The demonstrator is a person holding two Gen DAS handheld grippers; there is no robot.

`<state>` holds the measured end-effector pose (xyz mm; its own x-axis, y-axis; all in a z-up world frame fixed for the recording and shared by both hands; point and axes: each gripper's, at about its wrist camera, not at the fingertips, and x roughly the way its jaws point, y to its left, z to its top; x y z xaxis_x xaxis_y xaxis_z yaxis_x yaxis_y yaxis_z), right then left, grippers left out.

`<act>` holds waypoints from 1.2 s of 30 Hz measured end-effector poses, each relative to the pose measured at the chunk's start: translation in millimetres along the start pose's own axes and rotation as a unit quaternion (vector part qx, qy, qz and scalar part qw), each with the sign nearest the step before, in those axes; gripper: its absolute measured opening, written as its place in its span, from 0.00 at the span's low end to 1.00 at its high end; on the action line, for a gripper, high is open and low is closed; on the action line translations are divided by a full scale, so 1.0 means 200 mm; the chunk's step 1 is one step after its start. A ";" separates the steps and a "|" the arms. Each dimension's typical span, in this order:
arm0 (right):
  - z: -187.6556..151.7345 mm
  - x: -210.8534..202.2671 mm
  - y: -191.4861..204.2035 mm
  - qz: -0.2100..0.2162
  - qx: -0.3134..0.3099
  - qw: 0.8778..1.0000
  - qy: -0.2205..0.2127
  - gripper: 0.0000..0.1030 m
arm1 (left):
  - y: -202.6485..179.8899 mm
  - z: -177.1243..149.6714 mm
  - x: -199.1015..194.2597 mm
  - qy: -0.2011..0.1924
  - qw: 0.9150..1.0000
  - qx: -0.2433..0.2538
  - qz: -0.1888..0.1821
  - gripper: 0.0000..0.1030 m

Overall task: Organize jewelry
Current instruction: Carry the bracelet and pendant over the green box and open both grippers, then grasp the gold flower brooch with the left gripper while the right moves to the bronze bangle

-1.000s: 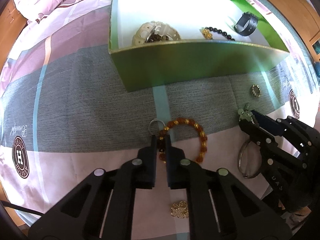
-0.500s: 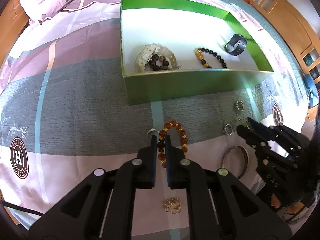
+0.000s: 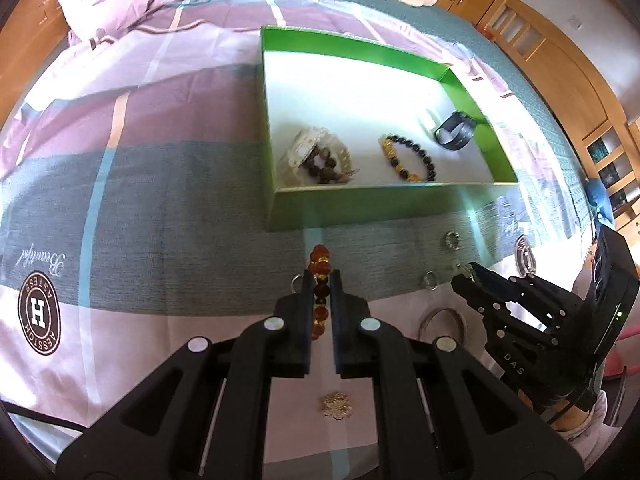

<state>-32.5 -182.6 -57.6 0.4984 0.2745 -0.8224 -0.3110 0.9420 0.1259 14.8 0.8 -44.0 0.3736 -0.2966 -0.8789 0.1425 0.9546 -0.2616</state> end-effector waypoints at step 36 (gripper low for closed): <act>-0.12 0.03 0.02 0.011 -0.076 0.994 0.077 0.81 | -0.01 0.04 0.06 0.033 0.999 0.011 -0.008 0.59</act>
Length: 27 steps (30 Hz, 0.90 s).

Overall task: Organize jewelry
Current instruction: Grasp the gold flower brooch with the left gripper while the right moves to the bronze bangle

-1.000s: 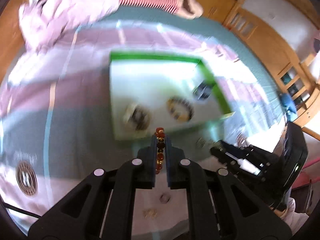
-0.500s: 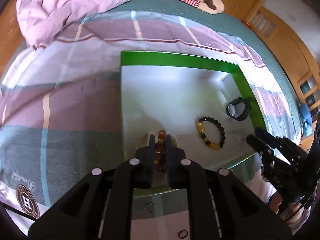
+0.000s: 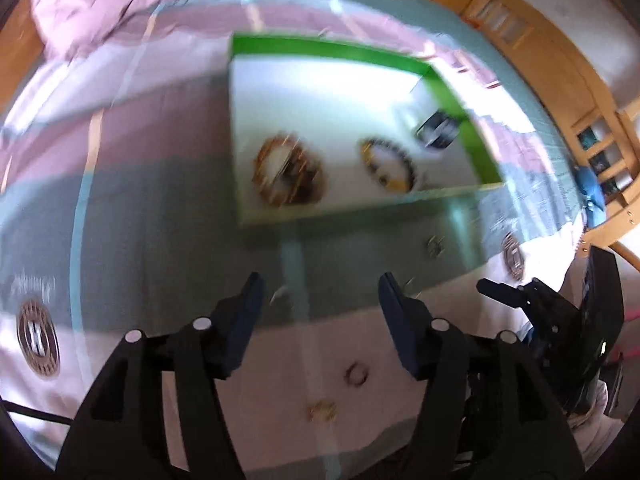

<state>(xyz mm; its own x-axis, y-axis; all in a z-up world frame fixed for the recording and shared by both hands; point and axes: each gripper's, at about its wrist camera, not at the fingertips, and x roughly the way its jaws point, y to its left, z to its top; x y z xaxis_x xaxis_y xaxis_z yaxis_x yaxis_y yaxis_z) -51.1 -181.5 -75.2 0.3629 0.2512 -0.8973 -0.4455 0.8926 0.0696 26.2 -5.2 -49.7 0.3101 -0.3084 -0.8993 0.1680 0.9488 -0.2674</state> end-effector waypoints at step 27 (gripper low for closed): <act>-0.01 0.08 0.06 -0.024 -0.009 1.000 0.006 0.56 | -0.07 -0.45 0.16 0.051 0.997 0.037 0.041 0.20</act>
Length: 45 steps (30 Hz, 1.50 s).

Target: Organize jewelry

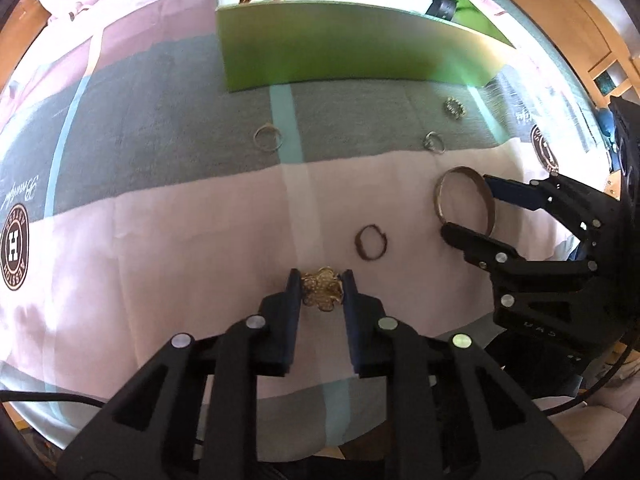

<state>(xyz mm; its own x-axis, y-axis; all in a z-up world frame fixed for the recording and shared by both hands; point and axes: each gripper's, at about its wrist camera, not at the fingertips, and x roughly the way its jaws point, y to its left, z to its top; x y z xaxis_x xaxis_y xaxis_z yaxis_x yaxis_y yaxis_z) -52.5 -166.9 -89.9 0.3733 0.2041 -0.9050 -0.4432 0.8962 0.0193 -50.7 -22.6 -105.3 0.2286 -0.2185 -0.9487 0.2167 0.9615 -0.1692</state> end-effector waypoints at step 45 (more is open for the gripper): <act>0.00 0.00 -0.18 -0.018 0.045 0.999 -0.005 0.59 | -0.14 0.33 0.12 -0.025 0.998 0.039 0.030 0.21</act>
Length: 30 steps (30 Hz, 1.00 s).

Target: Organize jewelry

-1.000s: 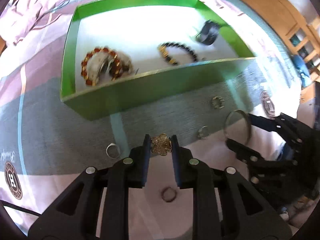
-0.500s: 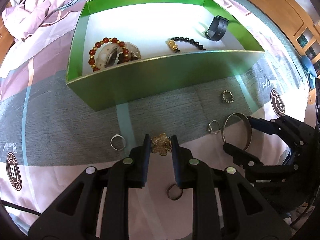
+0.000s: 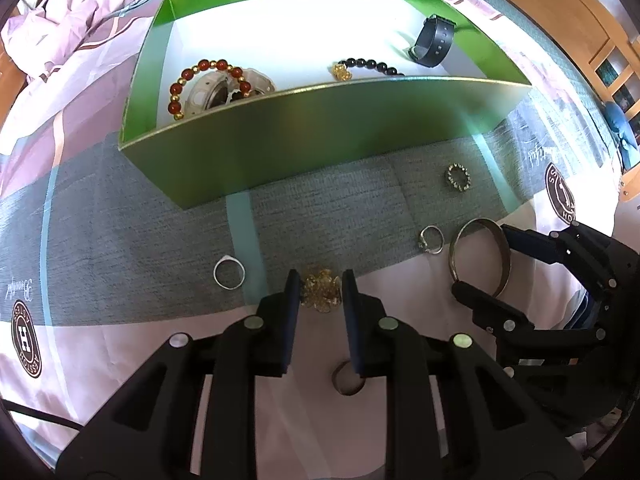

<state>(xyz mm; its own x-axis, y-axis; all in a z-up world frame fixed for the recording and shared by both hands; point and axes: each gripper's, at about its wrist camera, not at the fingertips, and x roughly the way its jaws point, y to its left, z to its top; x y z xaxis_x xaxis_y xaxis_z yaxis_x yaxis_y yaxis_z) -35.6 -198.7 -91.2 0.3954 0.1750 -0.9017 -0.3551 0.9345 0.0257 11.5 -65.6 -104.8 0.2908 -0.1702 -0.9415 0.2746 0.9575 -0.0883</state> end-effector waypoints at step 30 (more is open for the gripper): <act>-0.01 0.02 0.00 0.000 0.006 1.000 -0.001 0.73 | 0.03 0.03 0.06 0.017 0.999 -0.030 -0.041 0.50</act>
<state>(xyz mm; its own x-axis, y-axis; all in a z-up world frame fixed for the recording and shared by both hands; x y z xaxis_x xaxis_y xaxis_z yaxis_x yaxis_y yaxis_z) -35.8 -198.3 -94.9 0.3968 0.1762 -0.9008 -0.3446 0.9382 0.0317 23.2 -62.8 -115.1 0.2383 -0.2425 -0.9404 0.2399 0.9530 -0.1850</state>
